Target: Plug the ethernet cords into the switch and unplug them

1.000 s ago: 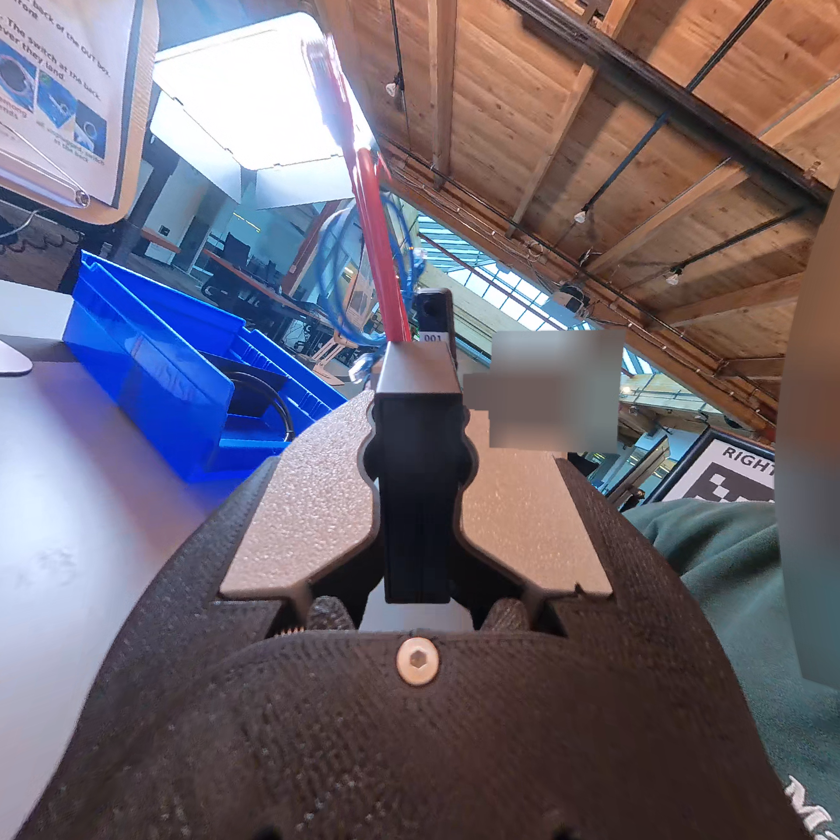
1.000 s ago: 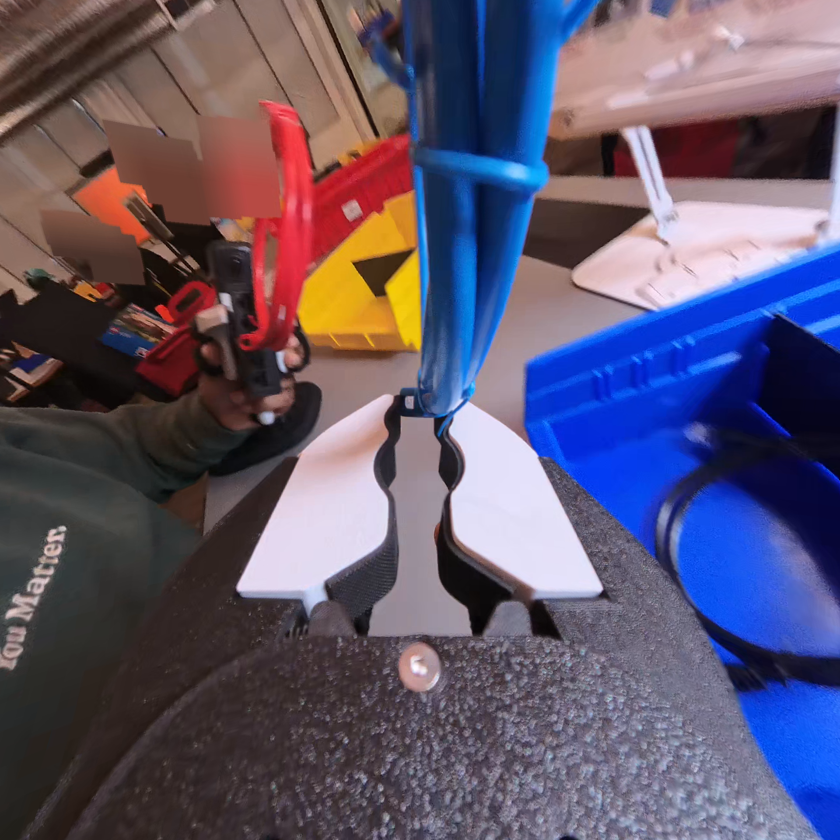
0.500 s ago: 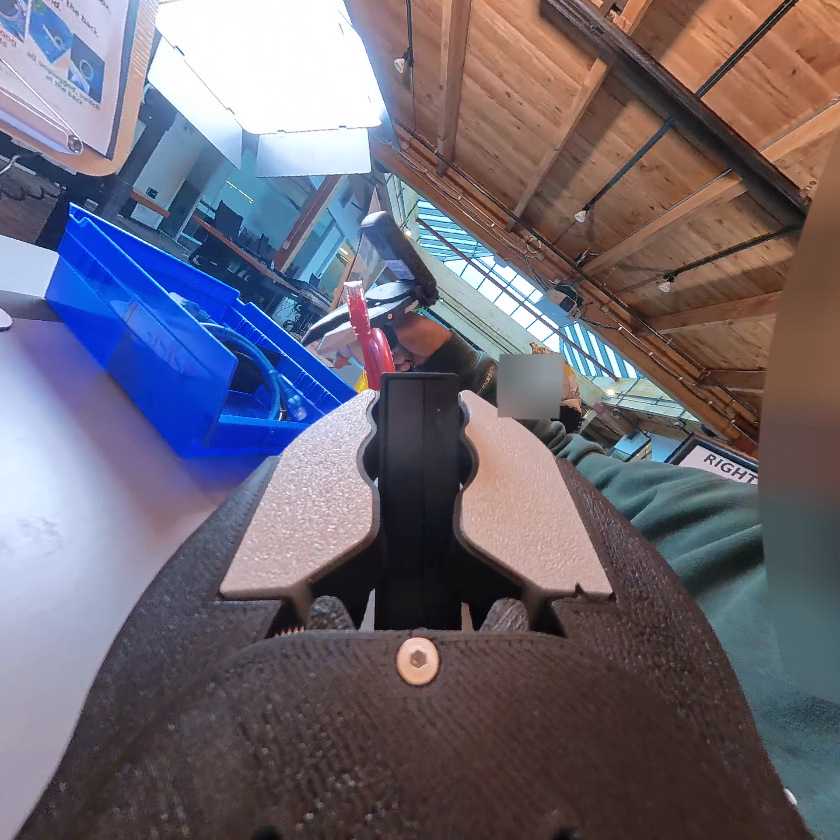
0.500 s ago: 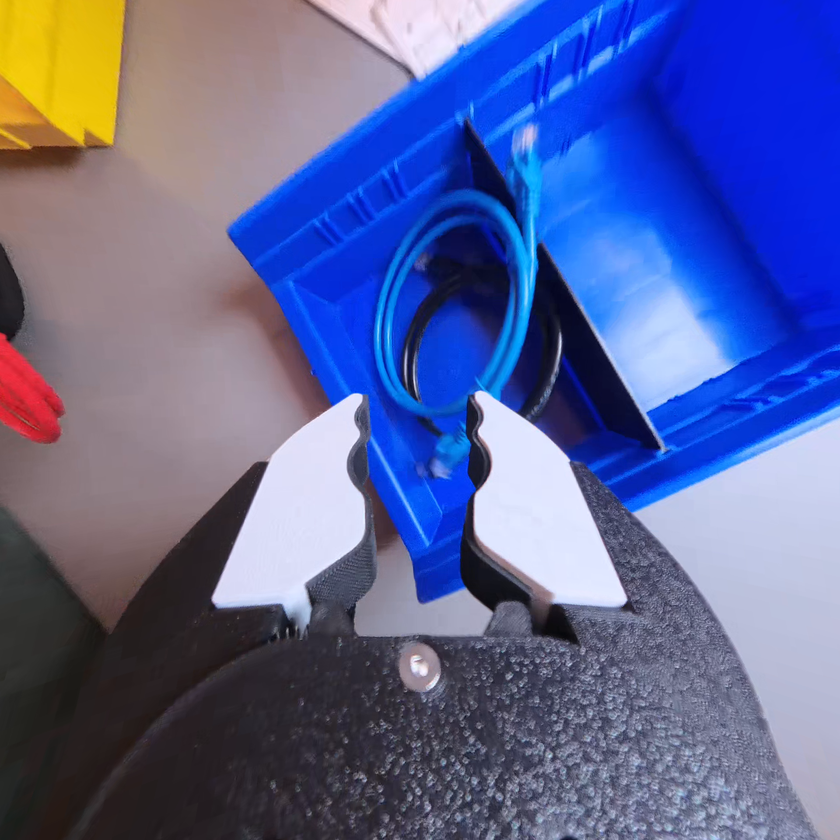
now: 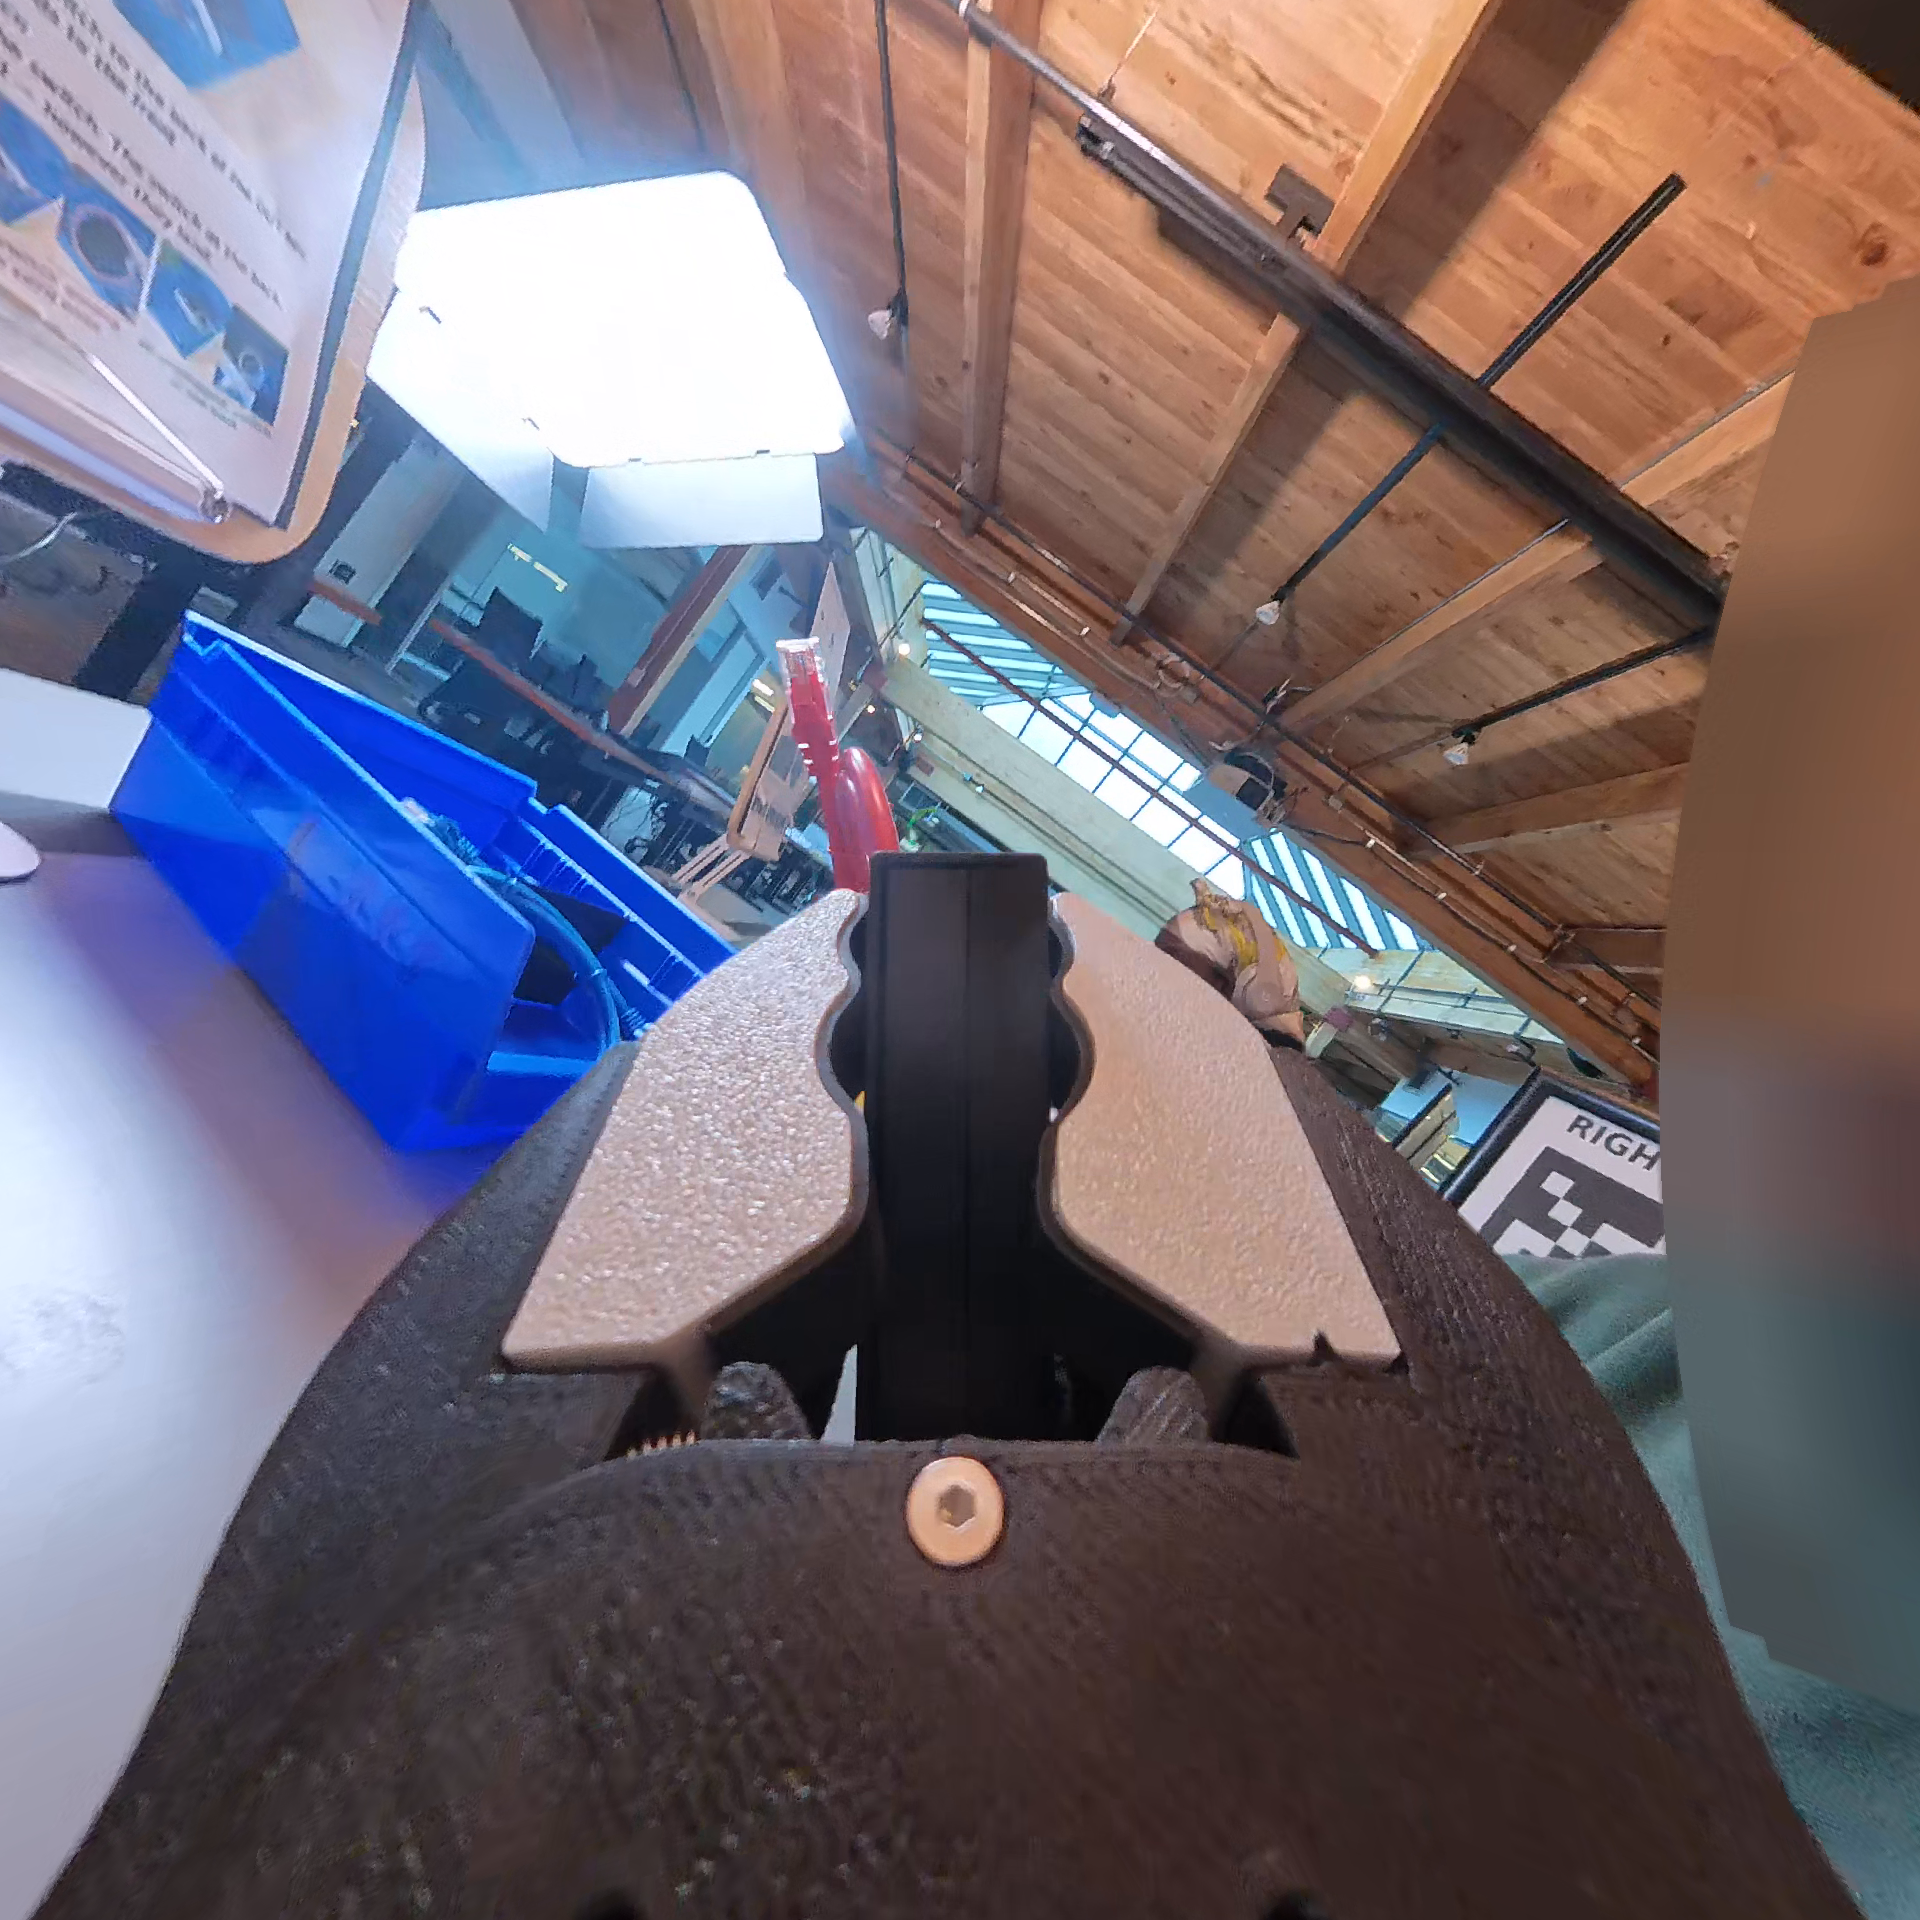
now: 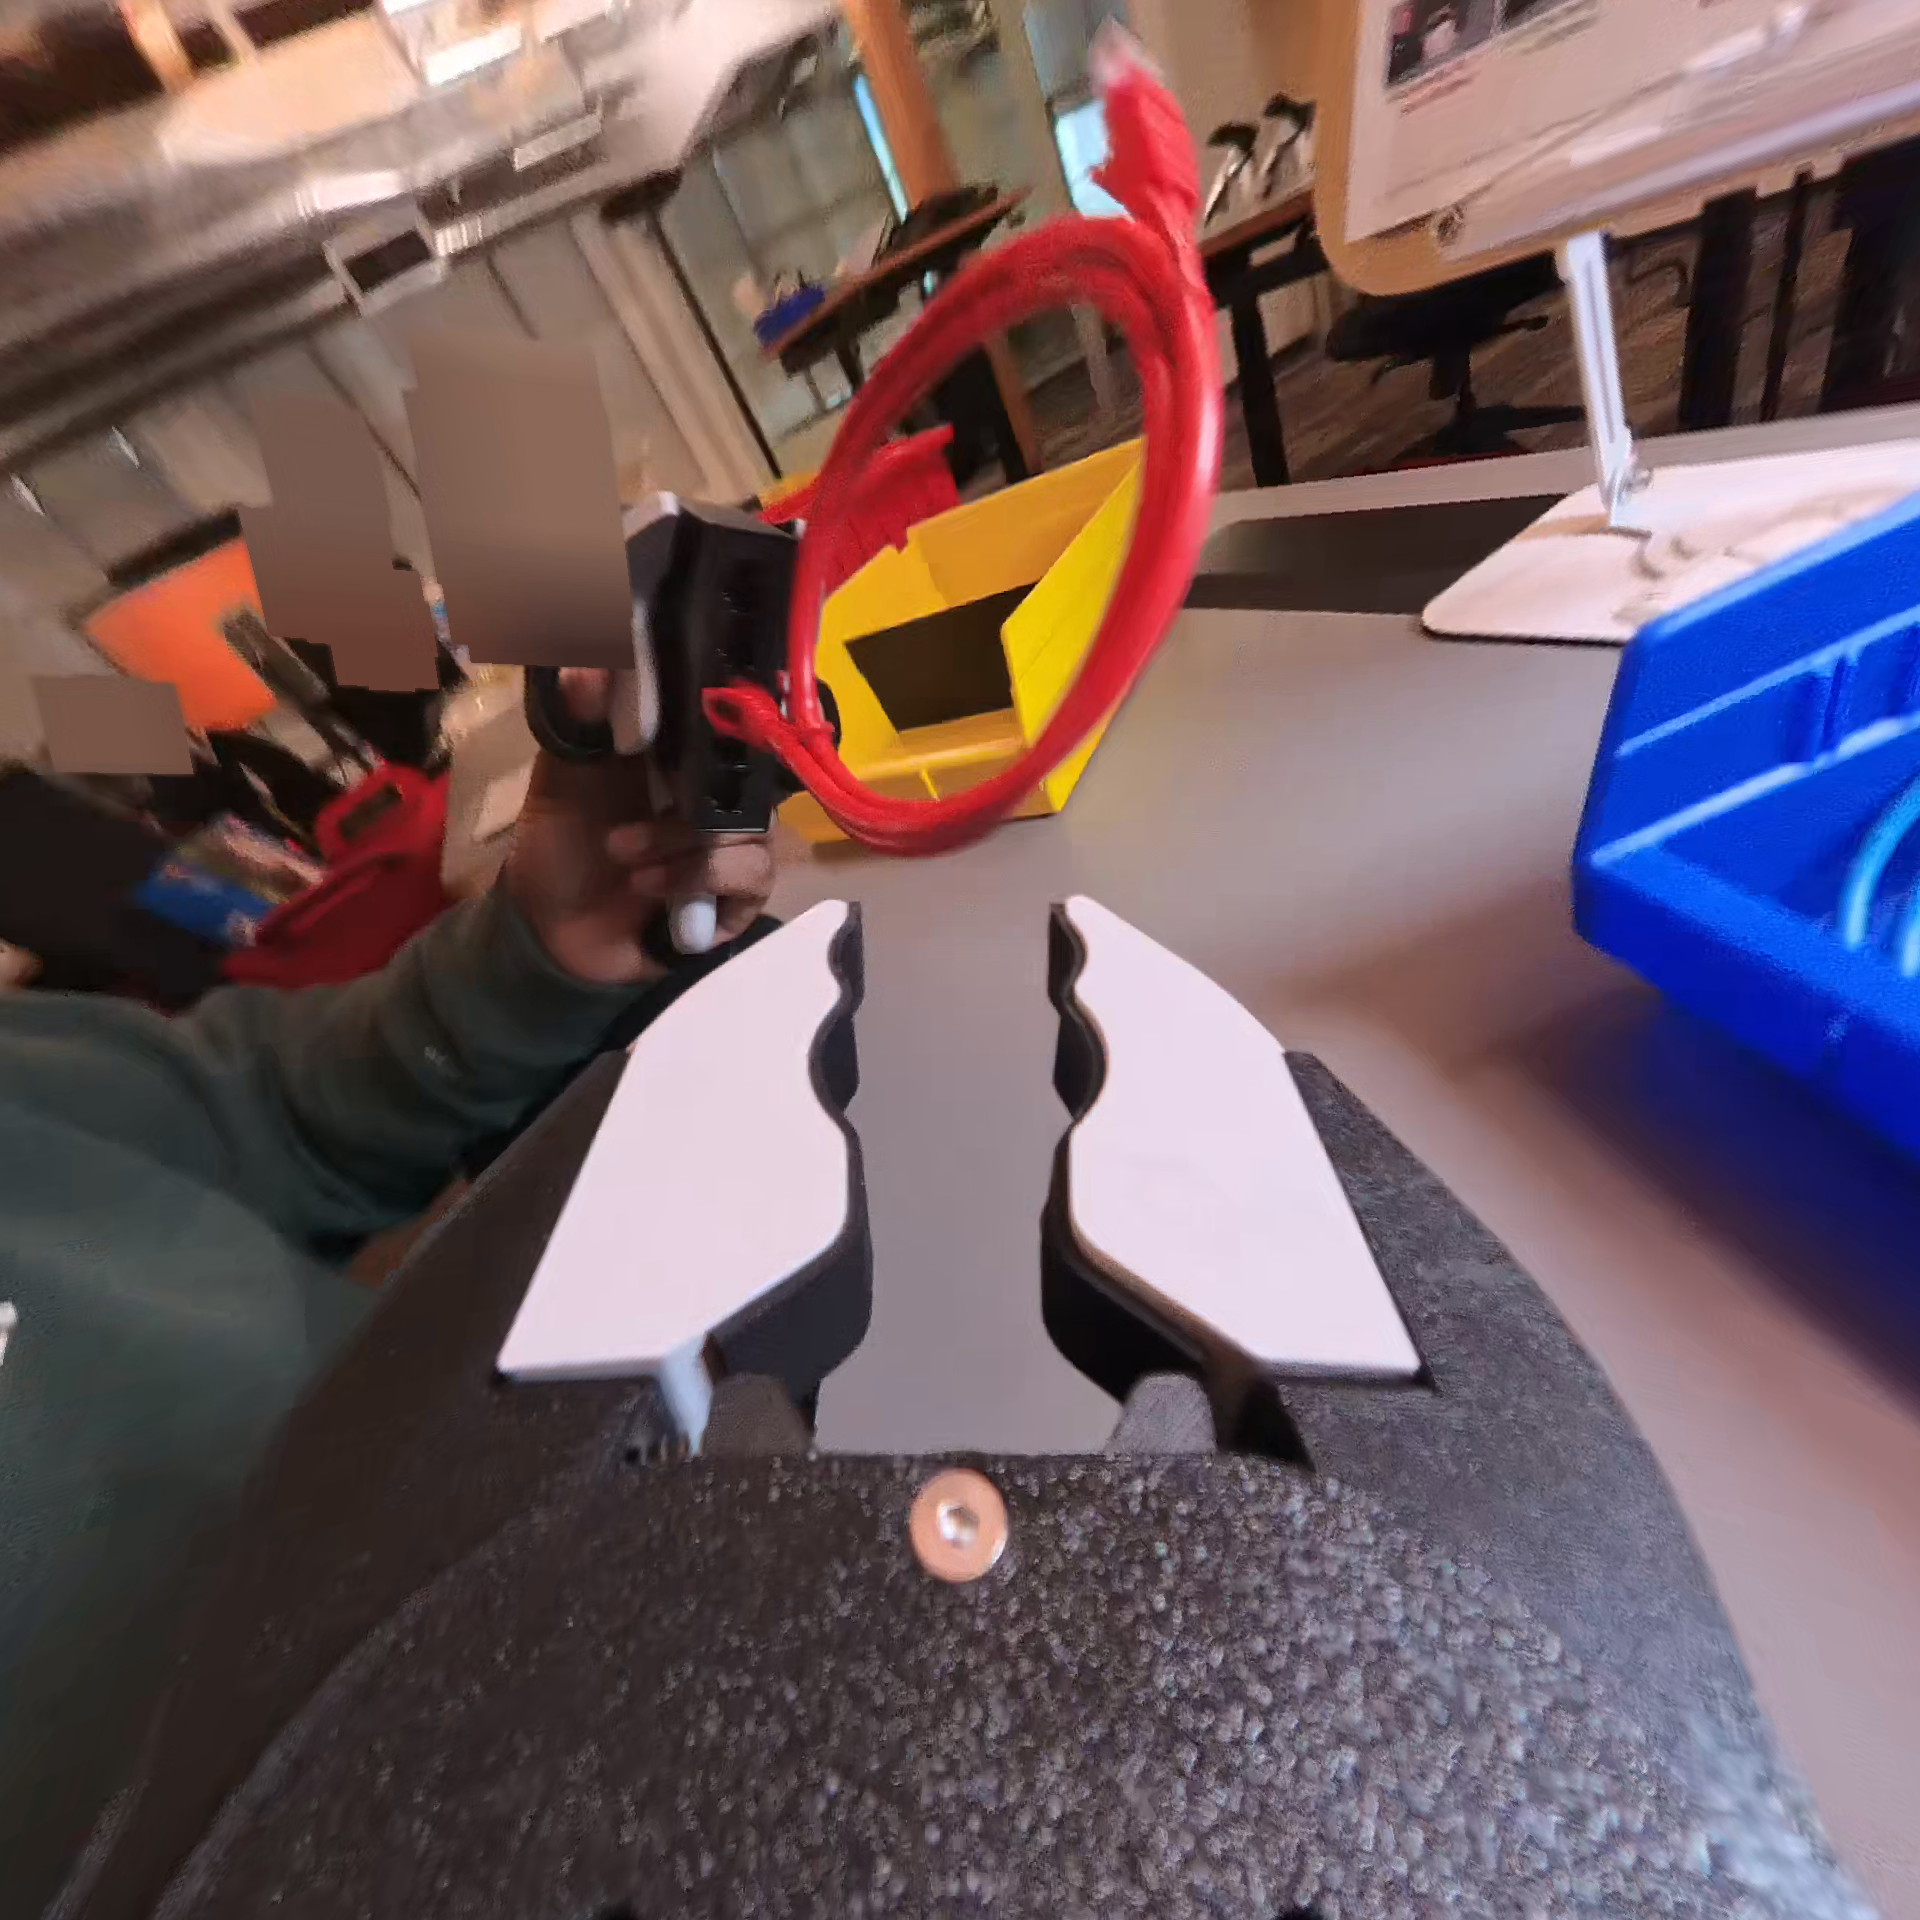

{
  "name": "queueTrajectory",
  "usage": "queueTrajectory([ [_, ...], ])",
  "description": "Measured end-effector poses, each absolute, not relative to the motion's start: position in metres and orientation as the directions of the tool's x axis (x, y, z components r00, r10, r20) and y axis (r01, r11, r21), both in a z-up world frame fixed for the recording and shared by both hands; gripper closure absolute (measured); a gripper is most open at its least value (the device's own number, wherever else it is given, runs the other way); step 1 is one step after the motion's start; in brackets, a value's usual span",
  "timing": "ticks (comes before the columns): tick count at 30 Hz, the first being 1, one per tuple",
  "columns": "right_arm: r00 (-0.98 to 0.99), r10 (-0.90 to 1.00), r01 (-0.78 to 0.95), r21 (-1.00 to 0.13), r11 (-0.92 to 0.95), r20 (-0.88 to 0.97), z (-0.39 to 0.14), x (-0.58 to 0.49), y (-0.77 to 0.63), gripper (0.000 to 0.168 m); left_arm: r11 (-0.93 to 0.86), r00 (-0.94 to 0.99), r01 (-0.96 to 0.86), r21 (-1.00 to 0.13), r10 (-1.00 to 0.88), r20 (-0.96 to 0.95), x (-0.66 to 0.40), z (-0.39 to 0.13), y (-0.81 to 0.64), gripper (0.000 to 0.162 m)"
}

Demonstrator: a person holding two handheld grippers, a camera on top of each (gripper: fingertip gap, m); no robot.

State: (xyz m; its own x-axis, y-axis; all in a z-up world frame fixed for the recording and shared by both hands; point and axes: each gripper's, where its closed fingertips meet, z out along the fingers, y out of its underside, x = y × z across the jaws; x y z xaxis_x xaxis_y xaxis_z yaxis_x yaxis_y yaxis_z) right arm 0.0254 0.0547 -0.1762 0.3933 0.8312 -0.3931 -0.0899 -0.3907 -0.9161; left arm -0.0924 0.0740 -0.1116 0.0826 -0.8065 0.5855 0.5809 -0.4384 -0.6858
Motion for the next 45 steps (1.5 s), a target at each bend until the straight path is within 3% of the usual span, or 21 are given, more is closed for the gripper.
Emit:
queueTrajectory([
  [2, 0.287, 0.801, -0.183, -0.851, -0.492, -0.525, -0.179, 0.011, 0.048, 0.114, -0.425, 0.065, 0.600, -0.678, -0.818, 0.571, -0.095, -0.106, 0.072, 0.132],
  [4, 0.119, 0.751, -0.276, -0.749, -0.603, -0.649, -0.166, -0.003, 0.047, 0.105, -0.429, 0.043, 0.601, -0.674, -0.825, 0.564, -0.091, -0.104, 0.069, 0.132],
  [5, 0.056, 0.732, -0.302, -0.711, -0.635, -0.678, -0.159, -0.008, 0.050, 0.118, -0.437, 0.026, 0.595, -0.675, -0.829, 0.559, -0.086, -0.105, 0.066, 0.132],
  [6, -0.018, 0.727, -0.306, -0.689, -0.657, -0.686, -0.150, -0.010, 0.051, 0.147, -0.449, 0.014, 0.575, -0.685, -0.831, 0.556, -0.080, -0.108, 0.062, 0.132],
  [7, -0.056, 0.736, -0.309, -0.689, -0.656, -0.675, -0.141, -0.009, 0.055, 0.157, -0.460, -0.003, 0.554, -0.694, -0.835, 0.551, -0.074, -0.110, 0.059, 0.132],
  [10, 0.019, 0.846, -0.252, -0.821, -0.512, -0.533, -0.116, 0.004, 0.071, 0.158, -0.459, 0.023, 0.397, -0.795, -0.861, 0.508, -0.058, -0.128, 0.052, 0.132],
  [13, 0.027, 0.860, -0.180, -0.849, -0.497, -0.509, -0.094, 0.011, 0.079, 0.158, -0.425, 0.032, 0.187, -0.886, -0.899, 0.438, -0.034, -0.151, 0.039, 0.132],
  [18, 0.050, 0.882, 0.005, -0.883, -0.469, -0.468, -0.089, 0.004, 0.081, 0.159, -0.384, 0.060, -0.042, -0.922, -0.922, 0.382, -0.012, -0.181, 0.022, 0.132],
  [21, 0.095, 0.925, 0.016, -0.928, -0.371, -0.368, -0.084, 0.000, 0.085, 0.158, -0.406, 0.082, 0.042, -0.913, -0.909, 0.408, -0.018, -0.171, 0.028, 0.132],
  [24, 0.173, 0.948, 0.027, -0.961, -0.276, -0.267, -0.095, -0.001, 0.087, 0.118, -0.437, 0.071, 0.126, -0.891, -0.892, 0.447, -0.027, -0.160, 0.034, 0.132],
  [29, 0.037, 0.936, 0.099, -0.931, -0.352, -0.350, -0.136, -0.020, 0.054, 0.139, -0.454, 0.067, 0.172, -0.874, -0.880, 0.470, -0.032, -0.156, 0.040, 0.132],
  [33, -0.025, 0.934, 0.103, -0.930, -0.352, -0.356, -0.138, -0.032, 0.047, 0.152, -0.450, 0.078, 0.150, -0.881, -0.882, 0.464, -0.029, -0.160, 0.038, 0.132],
  [45, -0.077, 0.899, 0.109, -0.900, -0.423, -0.432, -0.140, -0.033, 0.047, 0.153, -0.424, 0.125, 0.105, -0.900, -0.892, 0.435, -0.026, -0.167, 0.037, 0.132],
])
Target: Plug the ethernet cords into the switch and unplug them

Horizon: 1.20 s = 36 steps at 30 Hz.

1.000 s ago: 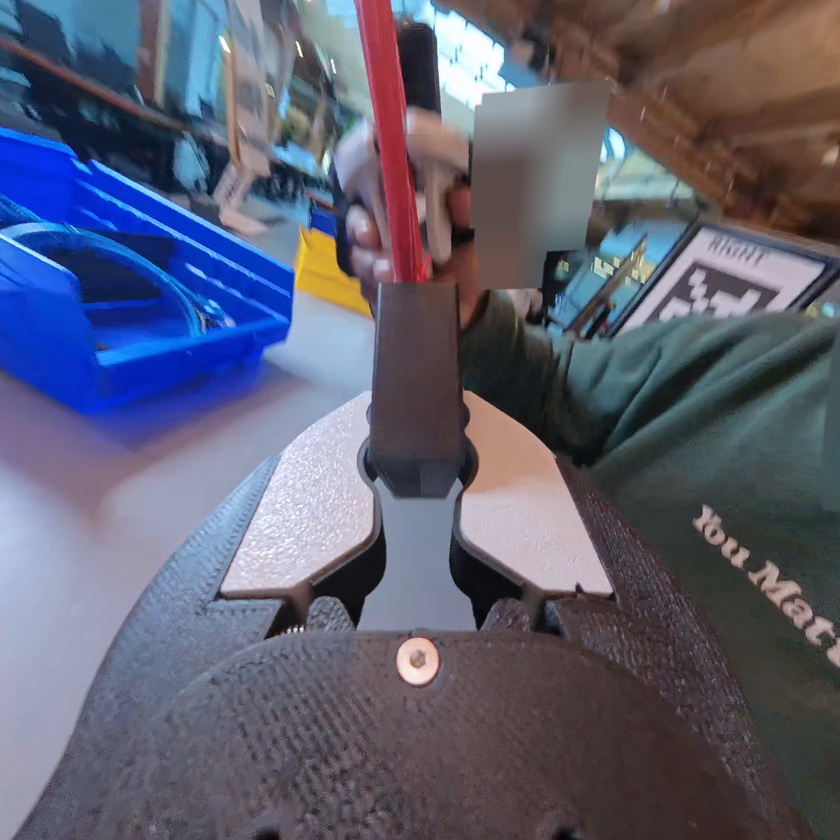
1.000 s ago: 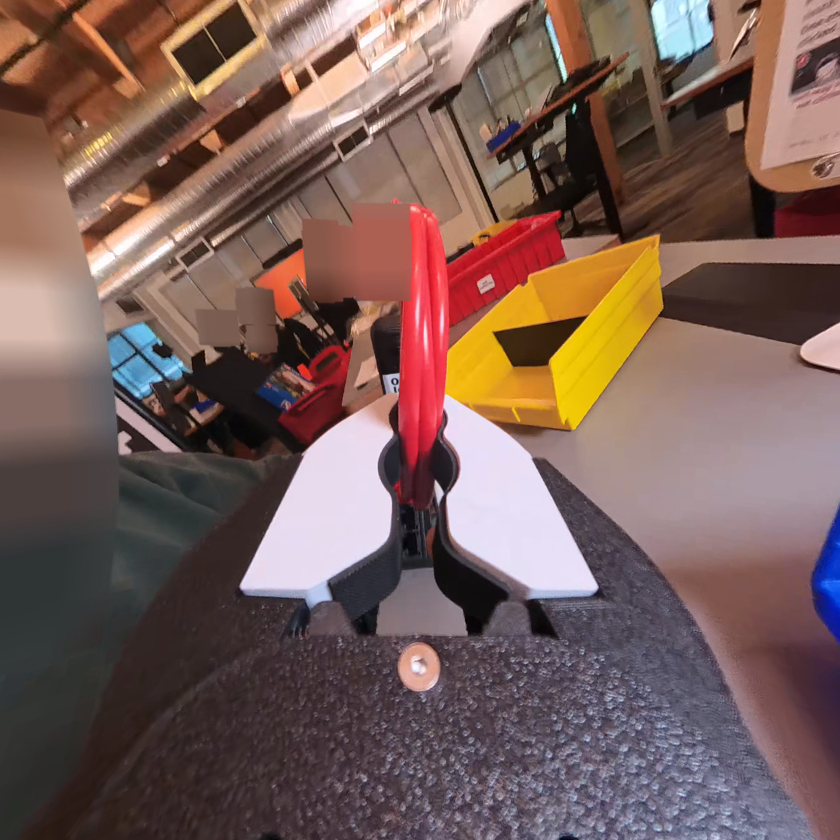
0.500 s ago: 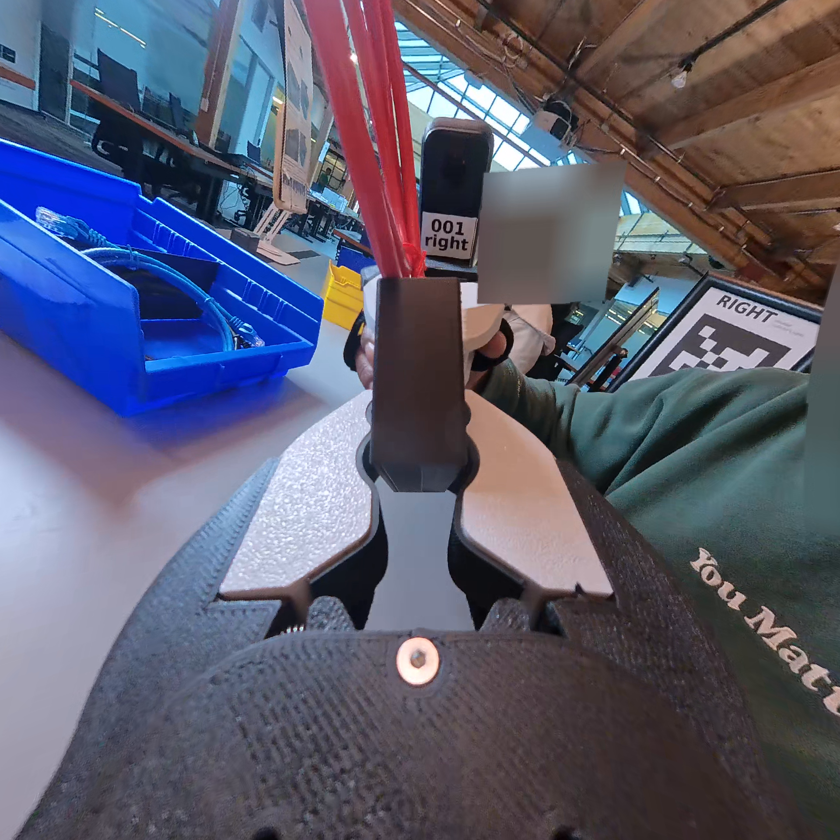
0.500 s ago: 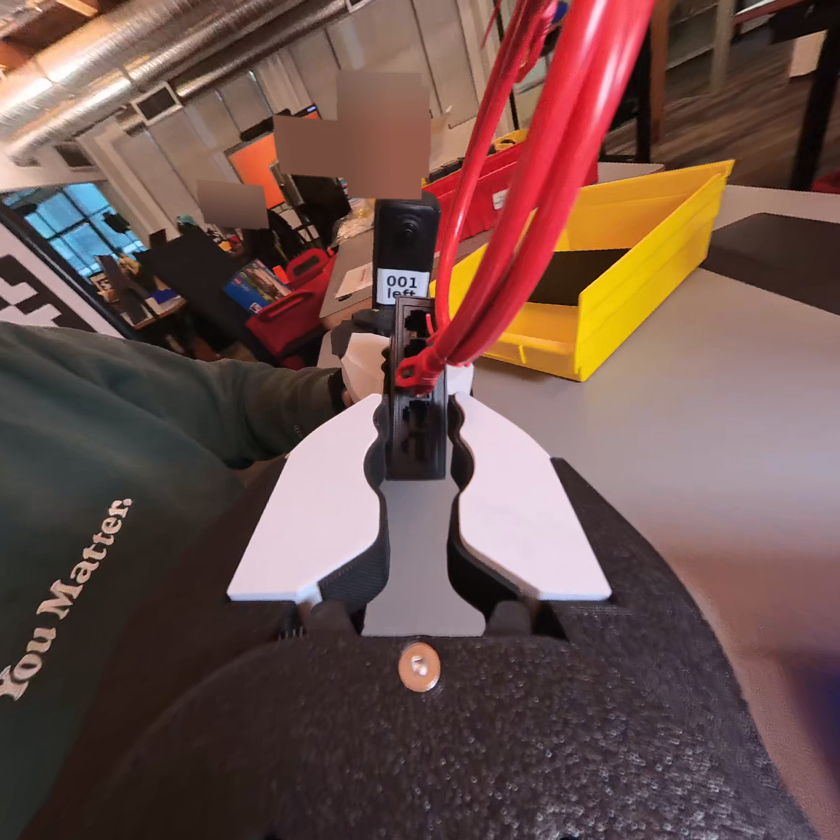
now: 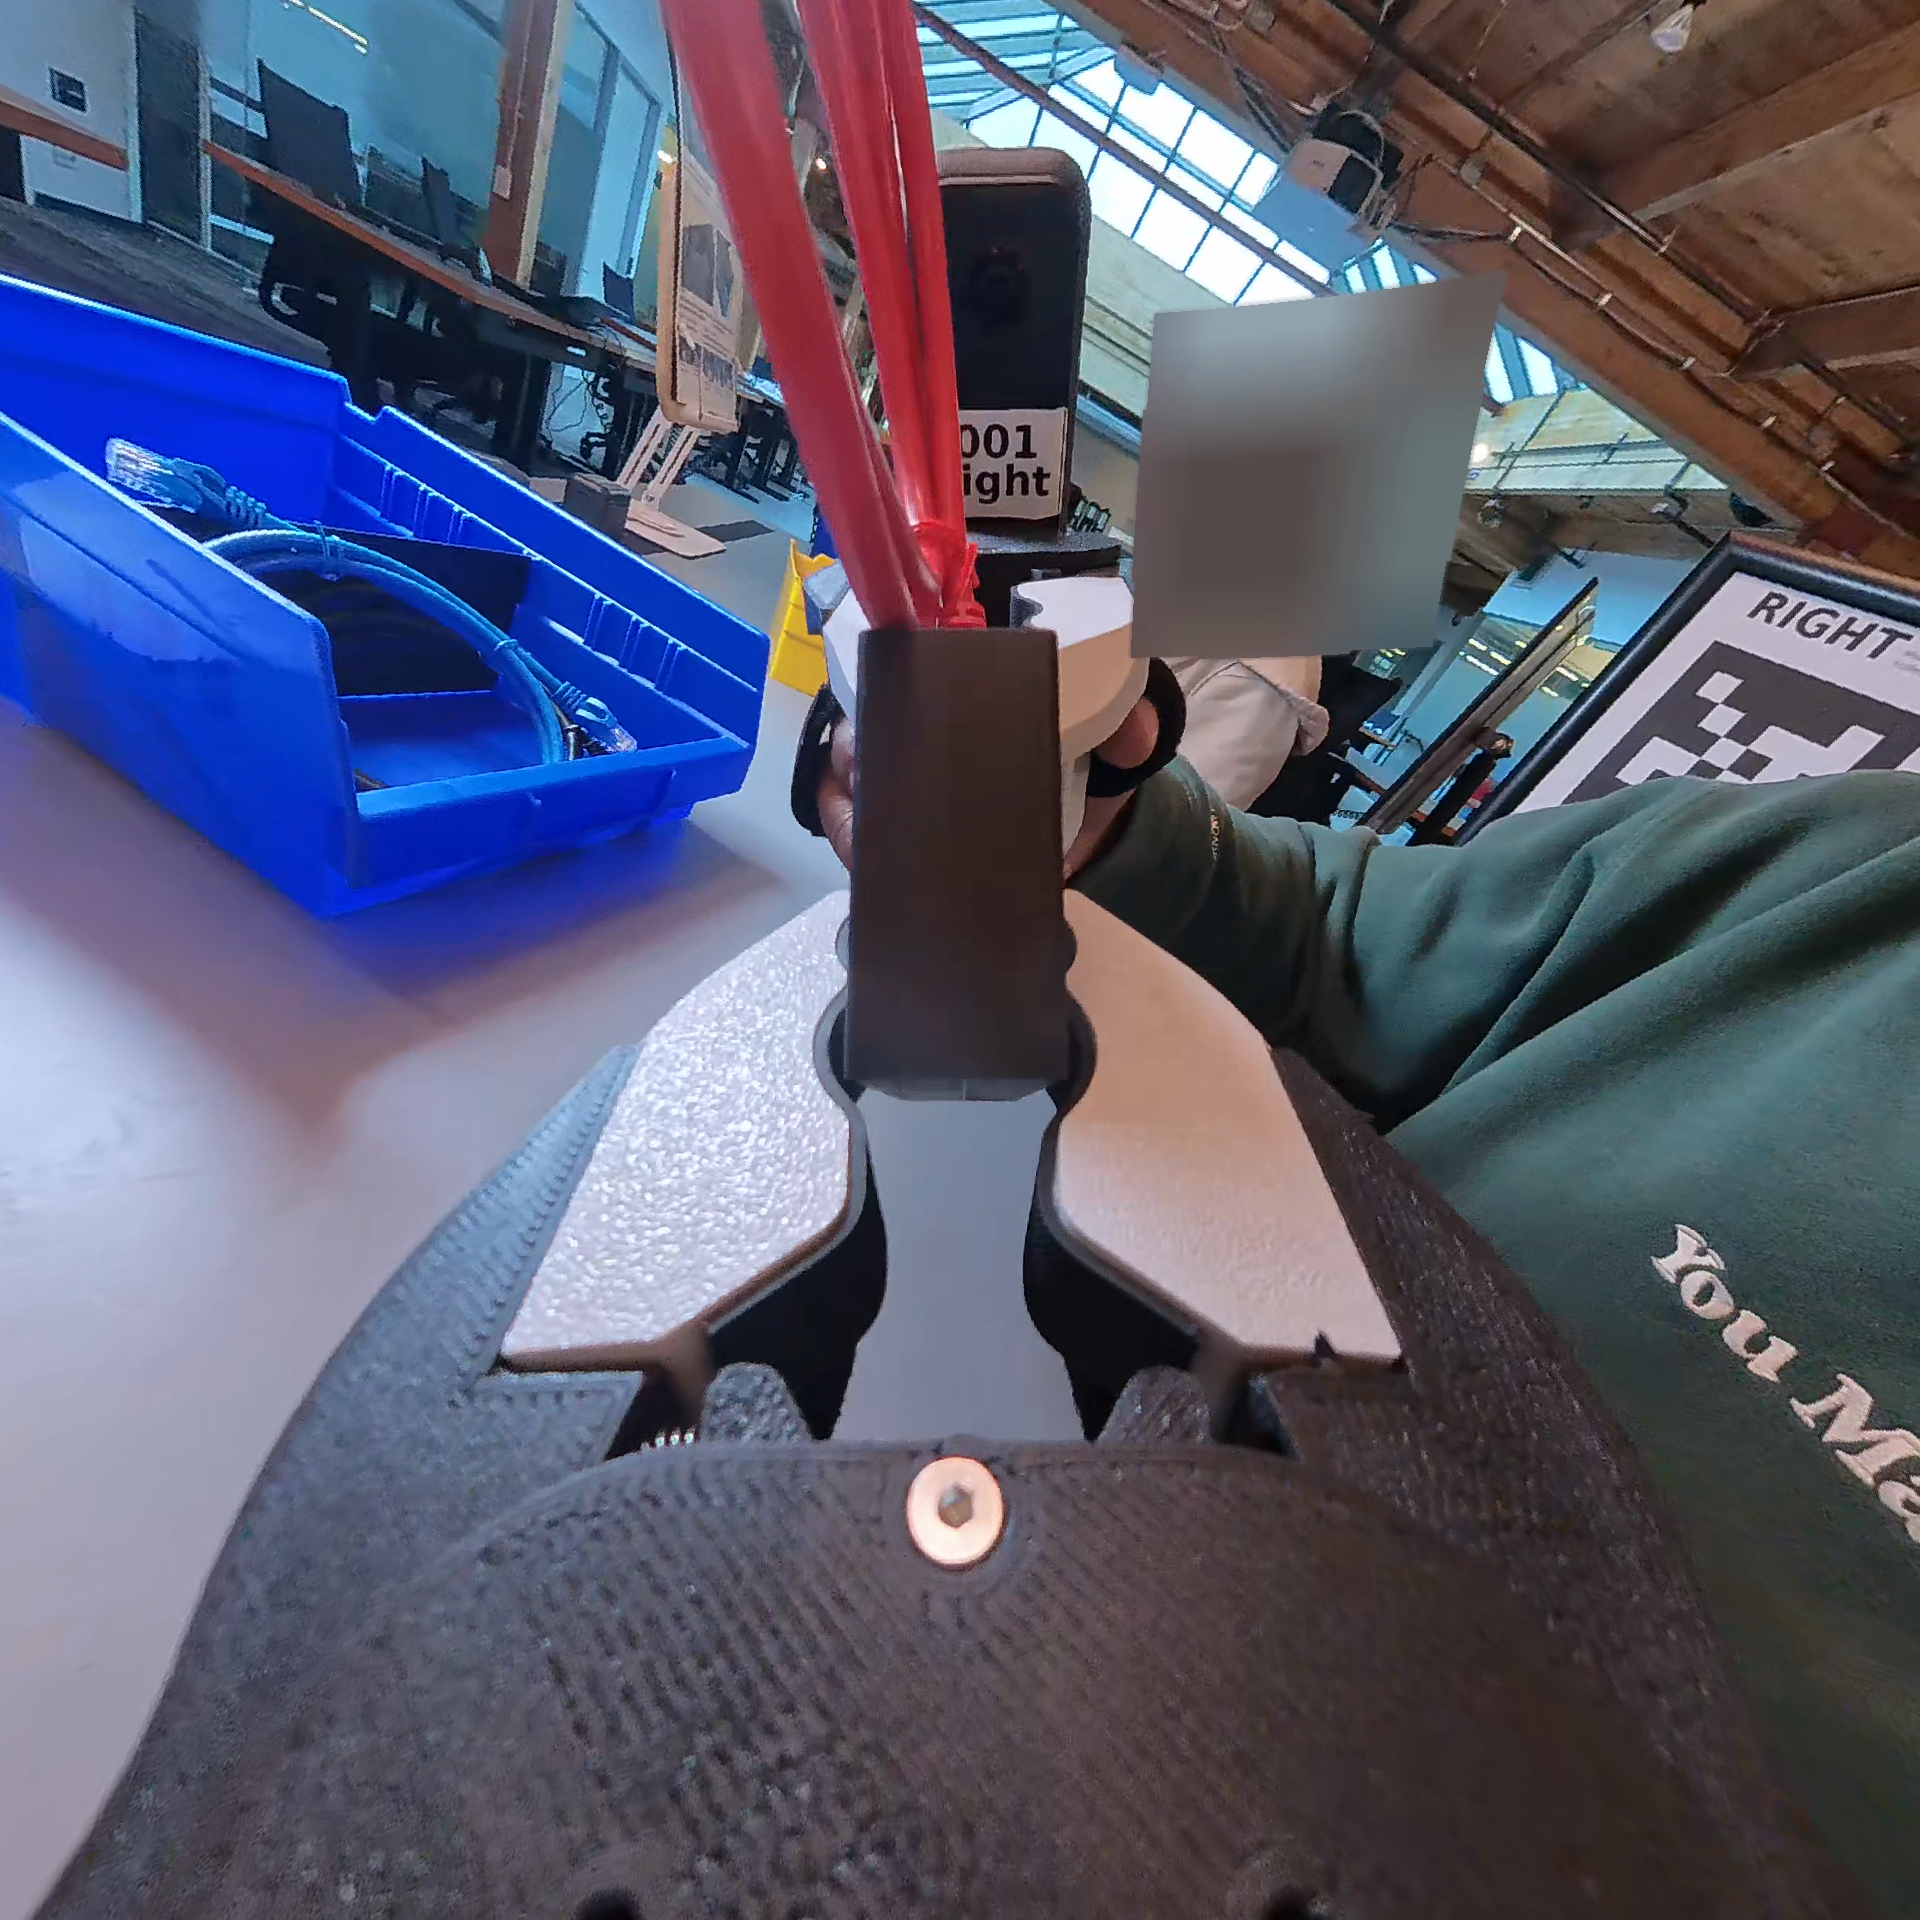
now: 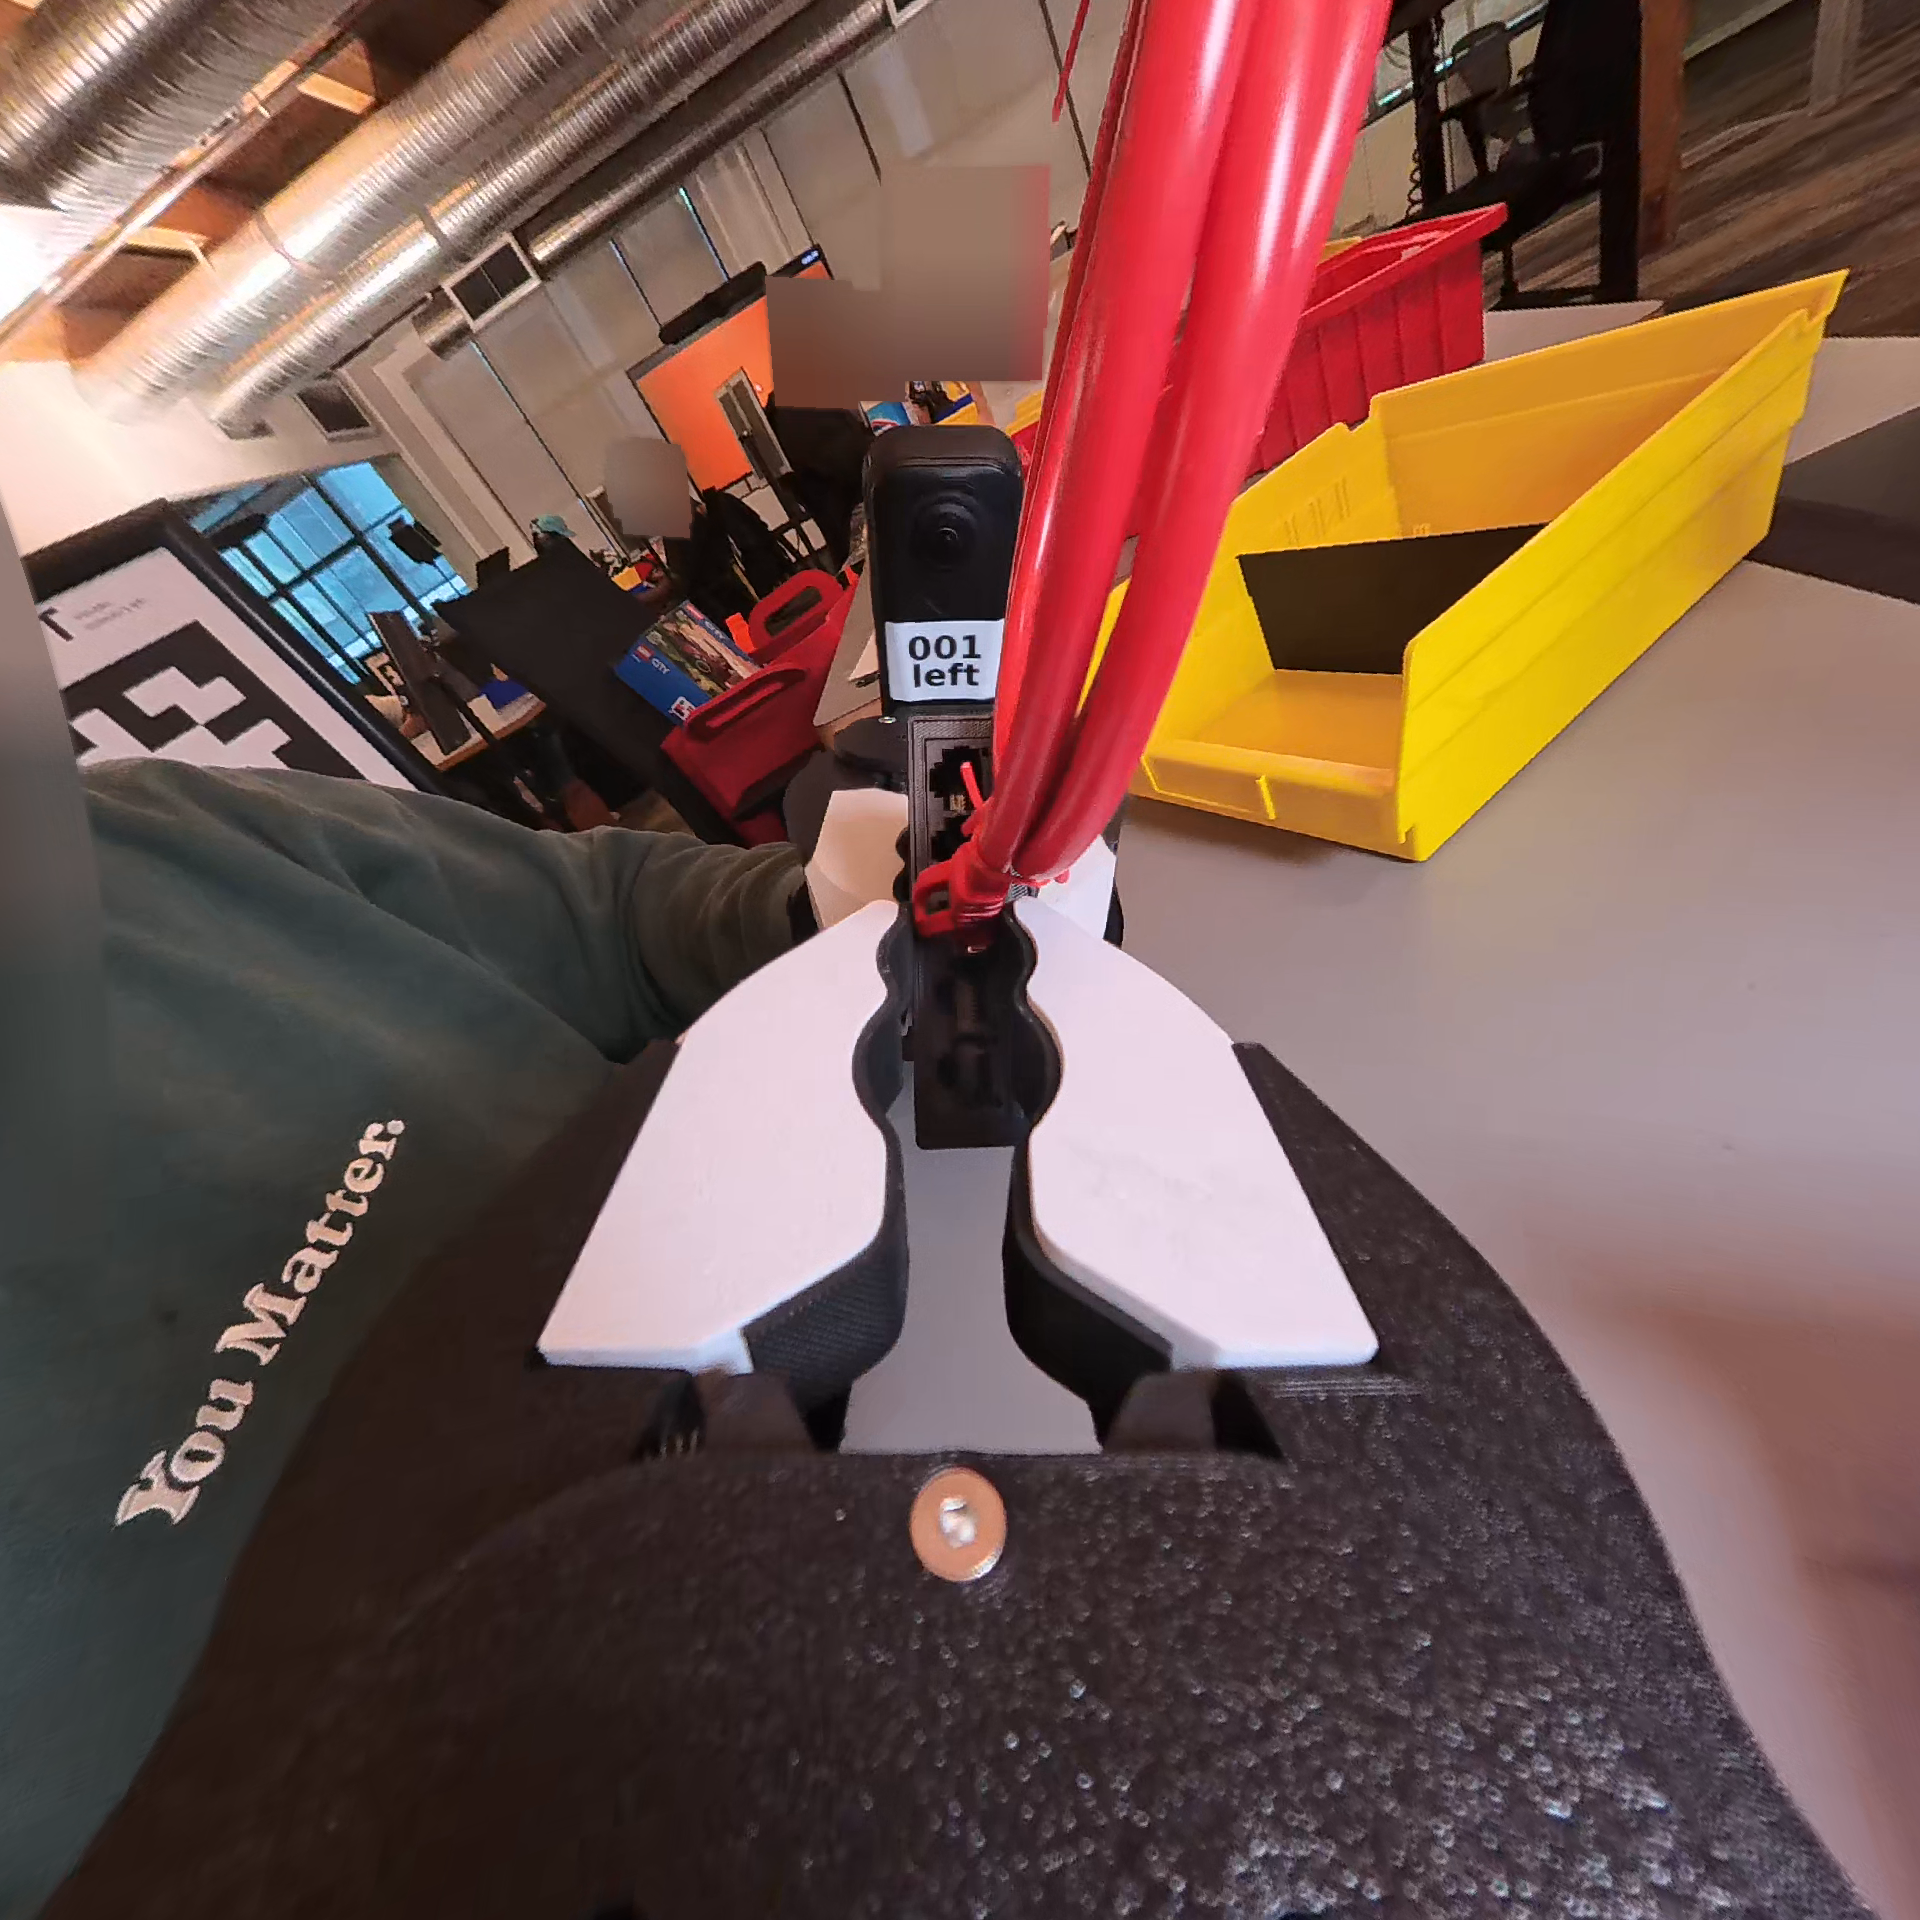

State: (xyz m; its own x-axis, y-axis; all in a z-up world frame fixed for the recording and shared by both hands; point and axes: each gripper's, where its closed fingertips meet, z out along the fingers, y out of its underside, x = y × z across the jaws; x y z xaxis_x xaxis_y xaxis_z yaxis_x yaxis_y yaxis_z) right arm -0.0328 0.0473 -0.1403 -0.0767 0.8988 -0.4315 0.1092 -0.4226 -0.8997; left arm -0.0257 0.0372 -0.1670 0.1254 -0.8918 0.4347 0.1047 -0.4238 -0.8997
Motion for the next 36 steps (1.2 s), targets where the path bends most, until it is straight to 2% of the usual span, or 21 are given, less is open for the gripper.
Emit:
queueTrajectory([
  [3, -0.079, 0.910, 0.110, -0.911, -0.398, -0.407, -0.141, -0.032, 0.046, 0.154, -0.403, 0.154, 0.081, -0.912, -0.899, 0.411, -0.023, -0.170, 0.035, 0.132],
  [14, 0.103, 0.995, 0.141, -0.990, -0.009, 0.006, -0.143, -0.028, 0.050, 0.154, -0.361, 0.238, 0.056, -0.931, -0.901, 0.364, -0.020, -0.174, 0.036, 0.132],
  [17, 0.107, 0.994, 0.103, -0.994, 0.022, 0.033, -0.137, -0.028, 0.048, 0.154, -0.362, 0.211, 0.077, -0.929, -0.905, 0.370, -0.020, -0.168, 0.036, 0.132],
  [20, 0.078, 0.996, 0.011, -0.999, -0.035, -0.034, -0.126, -0.026, 0.049, 0.155, -0.391, 0.177, 0.126, -0.912, -0.896, 0.408, -0.022, -0.161, 0.036, 0.132],
  [23, 0.024, 0.979, -0.119, -0.973, -0.199, -0.203, -0.105, -0.007, 0.063, 0.155, -0.446, 0.121, 0.184, -0.876, -0.874, 0.470, -0.032, -0.157, 0.038, 0.132],
  [25, 0.016, 0.966, -0.131, -0.958, -0.255, -0.259, -0.099, 0.004, 0.073, 0.155, -0.457, 0.111, 0.190, -0.869, -0.869, 0.482, -0.033, -0.157, 0.040, 0.132],
  [32, 0.316, 0.907, 0.052, -0.950, -0.309, -0.277, -0.099, 0.084, 0.153, 0.154, -0.460, 0.094, 0.173, -0.871, -0.873, 0.479, -0.032, -0.156, 0.037, 0.132],
  [36, 0.369, 0.808, 0.157, -0.826, -0.541, -0.459, -0.127, 0.130, 0.183, 0.155, -0.453, 0.081, 0.167, -0.876, -0.879, 0.470, -0.031, -0.154, 0.033, 0.132],
])
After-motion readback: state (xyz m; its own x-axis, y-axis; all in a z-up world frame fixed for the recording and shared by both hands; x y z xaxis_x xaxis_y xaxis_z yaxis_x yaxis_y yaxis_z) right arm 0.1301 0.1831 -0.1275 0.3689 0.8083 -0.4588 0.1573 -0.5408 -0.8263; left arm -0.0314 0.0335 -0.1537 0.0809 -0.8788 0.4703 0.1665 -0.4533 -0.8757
